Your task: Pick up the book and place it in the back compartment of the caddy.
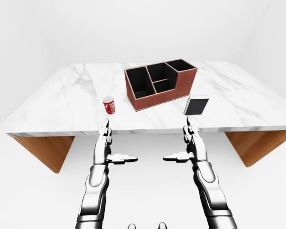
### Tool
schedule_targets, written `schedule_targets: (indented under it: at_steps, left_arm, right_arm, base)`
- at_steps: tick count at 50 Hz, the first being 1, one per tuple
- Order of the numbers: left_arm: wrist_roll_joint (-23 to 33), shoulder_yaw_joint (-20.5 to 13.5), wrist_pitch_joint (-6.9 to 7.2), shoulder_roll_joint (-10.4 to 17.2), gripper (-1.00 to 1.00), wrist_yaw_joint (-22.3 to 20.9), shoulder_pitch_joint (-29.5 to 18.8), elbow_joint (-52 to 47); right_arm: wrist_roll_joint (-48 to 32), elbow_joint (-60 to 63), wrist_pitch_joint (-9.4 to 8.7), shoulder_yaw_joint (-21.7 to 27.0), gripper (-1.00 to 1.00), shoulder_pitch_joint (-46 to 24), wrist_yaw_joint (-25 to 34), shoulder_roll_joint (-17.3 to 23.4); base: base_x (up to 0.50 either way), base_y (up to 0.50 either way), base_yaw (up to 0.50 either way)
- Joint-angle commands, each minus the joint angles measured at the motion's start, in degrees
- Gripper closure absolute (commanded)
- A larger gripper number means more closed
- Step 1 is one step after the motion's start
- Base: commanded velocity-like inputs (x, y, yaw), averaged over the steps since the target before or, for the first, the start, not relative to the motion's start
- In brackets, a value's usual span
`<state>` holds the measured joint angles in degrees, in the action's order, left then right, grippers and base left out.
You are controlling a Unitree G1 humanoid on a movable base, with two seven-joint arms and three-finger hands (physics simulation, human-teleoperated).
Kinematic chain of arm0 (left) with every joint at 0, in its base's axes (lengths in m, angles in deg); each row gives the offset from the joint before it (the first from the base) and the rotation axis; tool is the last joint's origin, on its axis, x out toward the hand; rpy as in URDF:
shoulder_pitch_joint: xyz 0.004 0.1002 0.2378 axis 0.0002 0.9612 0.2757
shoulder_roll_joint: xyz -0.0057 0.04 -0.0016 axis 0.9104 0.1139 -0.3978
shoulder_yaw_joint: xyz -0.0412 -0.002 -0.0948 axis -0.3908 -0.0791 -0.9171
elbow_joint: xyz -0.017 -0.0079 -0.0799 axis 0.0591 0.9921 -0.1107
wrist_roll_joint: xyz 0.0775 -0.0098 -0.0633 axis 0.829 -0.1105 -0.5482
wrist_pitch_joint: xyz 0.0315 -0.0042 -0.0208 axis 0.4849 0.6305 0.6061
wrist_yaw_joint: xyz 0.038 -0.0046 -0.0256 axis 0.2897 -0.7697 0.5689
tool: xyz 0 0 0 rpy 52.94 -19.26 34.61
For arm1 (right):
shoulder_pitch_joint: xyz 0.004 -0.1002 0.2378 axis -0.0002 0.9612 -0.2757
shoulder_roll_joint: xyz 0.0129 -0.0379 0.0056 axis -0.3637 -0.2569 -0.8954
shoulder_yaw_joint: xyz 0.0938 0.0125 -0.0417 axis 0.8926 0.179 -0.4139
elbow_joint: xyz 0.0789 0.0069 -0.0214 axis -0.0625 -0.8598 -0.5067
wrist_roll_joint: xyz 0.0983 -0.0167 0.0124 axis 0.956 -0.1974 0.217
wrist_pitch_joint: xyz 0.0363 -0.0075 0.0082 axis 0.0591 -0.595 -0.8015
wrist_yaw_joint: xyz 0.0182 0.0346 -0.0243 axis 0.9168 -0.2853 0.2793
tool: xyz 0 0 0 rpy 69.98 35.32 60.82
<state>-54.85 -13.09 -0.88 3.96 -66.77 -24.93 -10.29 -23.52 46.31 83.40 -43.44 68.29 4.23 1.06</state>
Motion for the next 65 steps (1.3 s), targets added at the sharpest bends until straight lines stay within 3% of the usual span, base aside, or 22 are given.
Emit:
schedule_targets:
  at_steps: [1, 12, 23, 43, 65]
  left_arm:
    - [-0.03, -1.41, 5.11, 1.07, -1.0, -1.65, 0.7, -5.37]
    - [1.18, -2.99, 5.11, 1.58, -1.0, -3.9, 2.63, -25.19]
    - [2.05, -3.71, 5.11, 1.34, -1.0, -6.45, 3.88, -37.28]
    - [1.76, -6.33, 5.11, 1.97, -1.0, -7.75, 1.53, -39.65]
    - [0.92, -6.95, 5.11, 2.04, -1.0, -7.92, 1.29, -41.69]
  right_arm:
    - [4.16, 5.62, -4.98, 1.93, -1.0, 0.75, 2.56, 0.5]
    - [3.52, 20.63, -4.98, 3.29, -1.0, 2.22, 1.45, 1.24]
    - [2.58, 28.46, -4.98, 5.13, -1.0, 2.29, 2.44, 1.77]
    - [1.1, 34.38, -4.98, 7.56, -1.0, 2.79, 6.47, 2.93]
    - [1.09, 37.47, -4.98, 10.1, -1.0, 2.11, 8.01, 2.89]
  base:
    - [0.0, 0.0, 0.0]
    - [0.0, 0.0, 0.0]
    - [0.0, 0.0, 0.0]
    - [0.01, 0.0, 0.0]
    - [0.48, 0.0, 0.0]
